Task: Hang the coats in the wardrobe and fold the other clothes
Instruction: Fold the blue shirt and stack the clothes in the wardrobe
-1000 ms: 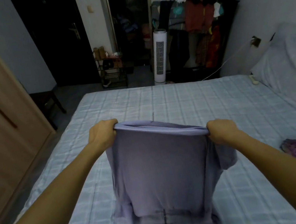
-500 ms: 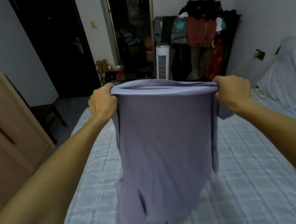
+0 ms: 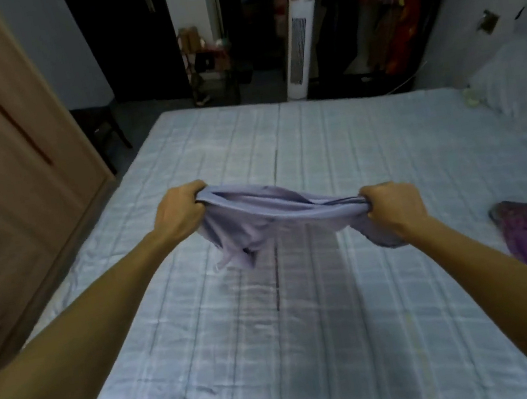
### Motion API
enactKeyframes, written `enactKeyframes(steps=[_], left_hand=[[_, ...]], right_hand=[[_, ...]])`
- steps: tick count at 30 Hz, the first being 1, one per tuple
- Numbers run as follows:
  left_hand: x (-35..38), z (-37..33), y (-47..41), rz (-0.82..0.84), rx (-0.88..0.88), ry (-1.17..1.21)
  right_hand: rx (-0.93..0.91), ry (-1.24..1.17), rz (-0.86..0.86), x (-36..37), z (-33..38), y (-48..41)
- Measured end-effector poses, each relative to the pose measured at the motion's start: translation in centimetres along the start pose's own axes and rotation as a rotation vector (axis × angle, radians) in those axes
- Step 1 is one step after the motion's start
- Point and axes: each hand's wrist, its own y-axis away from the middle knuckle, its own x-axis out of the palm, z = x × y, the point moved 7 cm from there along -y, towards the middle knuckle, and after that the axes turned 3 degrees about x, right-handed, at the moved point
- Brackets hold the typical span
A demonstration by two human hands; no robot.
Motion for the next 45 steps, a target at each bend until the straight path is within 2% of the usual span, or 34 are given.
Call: enactKeyframes(steps=[4, 6, 11, 15, 20, 22, 25, 29, 32, 36, 41, 45], left_hand=[[6.8, 2.6, 9.4, 0.324, -0.065, -0.068], [9.8, 4.2, 13.9, 0.450, -0.081, -0.102], [15.3, 7.6, 23.0, 0.630, -0.097, -0.146], [18.7, 8.2, 30.1, 0.728, -0.086, -0.133], [22.6, 9.6, 39.8, 1.087, -0.093, -0.246], [23.1, 10.3, 41.8, 1.209, -0.131, -0.227], [23.0, 10.9, 40.9, 1.219, -0.174, -0.225], [23.9, 10.3, 34.9, 1.071, -0.196, -0.189], [26.0, 8.8, 29.6, 0.990, -0.207, -0.131], [30.7, 6.9, 21.7, 0.852, -0.219, -0.036], [38.9, 7.3, 12.5, 0.719, -0.238, 0.008], [44.8, 8.5, 6.4, 0.619, -0.225, 0.007]], right_hand=[[-0.073, 0.042, 0.326, 7.8, 2.3, 7.1], [-0.062, 0.034, 0.434, 10.9, 3.1, 11.3], [0.011, 0.141, 0.597, 15.0, 4.2, 20.5], [0.065, 0.115, 0.696, 18.1, 5.6, 27.4], [-0.027, 0.089, 1.160, 23.9, 9.0, 36.1], [-0.066, 0.036, 1.220, 25.0, 10.2, 37.4], [-0.074, -0.080, 1.142, 26.0, 11.0, 36.2], [-0.070, -0.209, 1.096, 26.9, 10.4, 32.3], [0.009, -0.316, 0.989, 28.6, 9.2, 27.7], [0.188, -0.494, 0.829, 32.3, 7.2, 20.7], [0.326, -0.581, 0.581, 38.6, 5.3, 11.3], [0.343, -0.572, 0.411, 44.0, 4.5, 5.3]])
